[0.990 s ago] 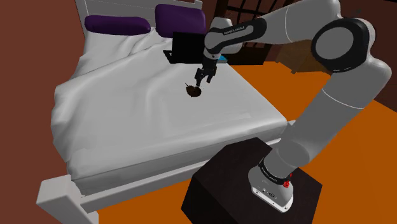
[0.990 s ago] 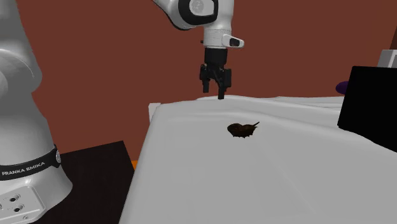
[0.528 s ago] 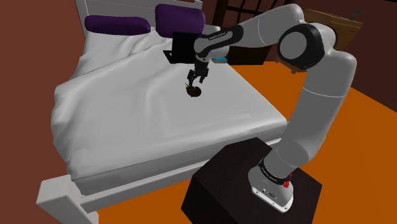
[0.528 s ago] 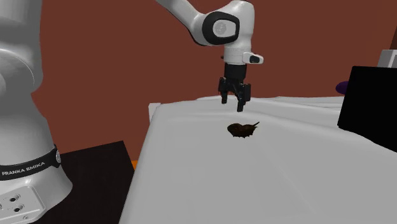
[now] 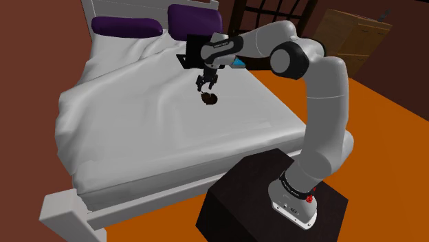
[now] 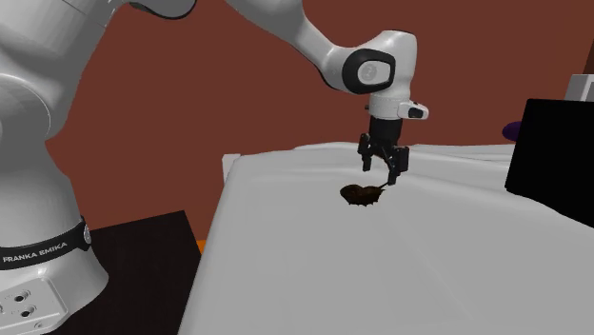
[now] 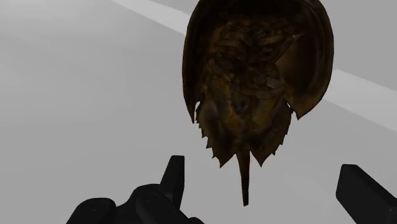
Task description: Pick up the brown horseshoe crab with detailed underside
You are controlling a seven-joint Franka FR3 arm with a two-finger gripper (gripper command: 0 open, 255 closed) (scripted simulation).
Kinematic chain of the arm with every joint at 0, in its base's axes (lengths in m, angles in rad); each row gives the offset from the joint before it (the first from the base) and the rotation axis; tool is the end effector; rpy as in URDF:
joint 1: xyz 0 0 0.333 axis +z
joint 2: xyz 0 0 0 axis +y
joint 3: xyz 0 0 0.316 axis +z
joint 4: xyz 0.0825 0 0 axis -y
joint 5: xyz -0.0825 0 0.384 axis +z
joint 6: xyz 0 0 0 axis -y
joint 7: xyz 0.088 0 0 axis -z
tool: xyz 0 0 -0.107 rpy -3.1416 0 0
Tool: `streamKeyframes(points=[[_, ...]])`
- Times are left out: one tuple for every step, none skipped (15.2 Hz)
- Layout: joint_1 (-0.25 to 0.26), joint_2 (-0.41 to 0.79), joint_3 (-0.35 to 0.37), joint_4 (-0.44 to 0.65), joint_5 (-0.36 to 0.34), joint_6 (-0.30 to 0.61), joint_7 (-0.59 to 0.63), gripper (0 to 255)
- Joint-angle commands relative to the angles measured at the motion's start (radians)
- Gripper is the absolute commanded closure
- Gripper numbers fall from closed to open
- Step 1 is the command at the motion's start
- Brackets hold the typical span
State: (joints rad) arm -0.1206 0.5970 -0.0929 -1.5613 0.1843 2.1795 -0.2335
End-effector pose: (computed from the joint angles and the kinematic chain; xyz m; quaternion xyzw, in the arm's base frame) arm 0.6893 -0.1327 0.3003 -0.9981 0.0335 -0.0233 0.0462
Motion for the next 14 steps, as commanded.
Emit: streamKeyframes(points=[[-0.002, 0.023, 0.002, 0.017, 0.004, 0.009, 0.0, 0], [-0.002, 0.03, 0.002, 0.014, 0.005, 0.019, -0.002, 0], [-0.003, 0.037, 0.003, 0.011, 0.006, 0.028, -0.003, 0], [-0.003, 0.045, 0.004, 0.009, 0.008, 0.038, -0.005, 0], [-0.003, 0.052, 0.005, 0.007, 0.009, 0.047, -0.006, 0], [-0.004, 0.059, 0.006, 0.005, 0.01, 0.056, -0.008, 0], [-0.005, 0.072, 0.007, 0.003, 0.012, 0.07, -0.01, 0], [-0.005, 0.072, 0.007, 0.003, 0.012, 0.07, -0.01, 0], [-0.005, 0.072, 0.007, 0.003, 0.012, 0.07, -0.01, 0], [-0.005, 0.072, 0.007, 0.004, 0.013, 0.07, -0.011, 255], [-0.005, 0.072, 0.007, 0.003, 0.013, 0.07, -0.011, 255], [-0.005, 0.072, 0.007, 0.004, 0.012, 0.07, -0.01, 255], [-0.005, 0.072, 0.007, 0.004, 0.012, 0.07, -0.01, 255], [-0.005, 0.072, 0.007, 0.004, 0.012, 0.07, -0.01, 255]])
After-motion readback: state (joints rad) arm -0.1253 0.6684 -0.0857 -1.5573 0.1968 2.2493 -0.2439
